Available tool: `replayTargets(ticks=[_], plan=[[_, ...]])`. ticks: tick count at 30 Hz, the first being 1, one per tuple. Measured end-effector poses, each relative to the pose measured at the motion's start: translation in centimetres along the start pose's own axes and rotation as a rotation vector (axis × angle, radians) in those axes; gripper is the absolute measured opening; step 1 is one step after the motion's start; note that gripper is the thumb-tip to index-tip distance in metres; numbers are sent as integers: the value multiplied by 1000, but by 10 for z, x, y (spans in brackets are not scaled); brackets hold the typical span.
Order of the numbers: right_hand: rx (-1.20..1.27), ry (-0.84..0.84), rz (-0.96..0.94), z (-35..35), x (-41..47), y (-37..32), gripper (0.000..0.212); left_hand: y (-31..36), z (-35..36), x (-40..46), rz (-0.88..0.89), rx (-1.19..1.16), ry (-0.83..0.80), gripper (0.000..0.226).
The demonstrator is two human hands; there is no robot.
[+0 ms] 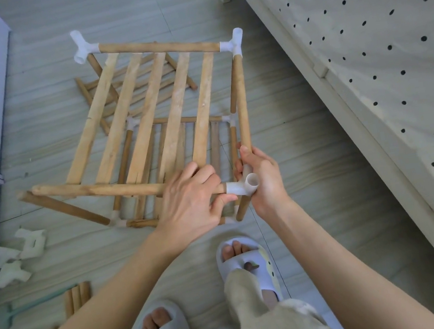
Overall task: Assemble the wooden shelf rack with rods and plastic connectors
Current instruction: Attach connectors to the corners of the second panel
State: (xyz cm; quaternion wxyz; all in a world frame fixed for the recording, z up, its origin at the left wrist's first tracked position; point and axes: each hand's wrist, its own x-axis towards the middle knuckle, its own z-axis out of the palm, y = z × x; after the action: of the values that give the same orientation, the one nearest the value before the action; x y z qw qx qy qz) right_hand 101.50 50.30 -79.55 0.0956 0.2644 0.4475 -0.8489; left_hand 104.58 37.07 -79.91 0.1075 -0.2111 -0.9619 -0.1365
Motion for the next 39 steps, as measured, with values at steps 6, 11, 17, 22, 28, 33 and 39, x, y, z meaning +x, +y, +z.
replayTargets(ticks=[6, 11, 17, 22, 28, 33, 39], plan=[[-3, 31, -1, 5, 1, 1, 12, 6, -1, -2, -37, -38, -5, 22], [-90, -30, 43, 3, 3, -2, 9, -2, -7, -6, -80, -124, -56, 35], [-321, -103, 174, -1, 15, -13, 23, -40, -25, -13, -39, -54, -125, 35], [-309, -70, 200, 10, 21, -8, 38, -50, -22, -12, -10, -160, -111, 29], [-243, -14, 171, 13, 24, 2, 41, -41, -12, -8, 6, -225, -50, 33], [-241, -16, 167, 15, 31, 0, 41, -38, -7, -3, 0, -216, -42, 28], [-390, -45, 183, 16, 34, -12, 40, -28, -8, 1, -33, -177, -12, 23]])
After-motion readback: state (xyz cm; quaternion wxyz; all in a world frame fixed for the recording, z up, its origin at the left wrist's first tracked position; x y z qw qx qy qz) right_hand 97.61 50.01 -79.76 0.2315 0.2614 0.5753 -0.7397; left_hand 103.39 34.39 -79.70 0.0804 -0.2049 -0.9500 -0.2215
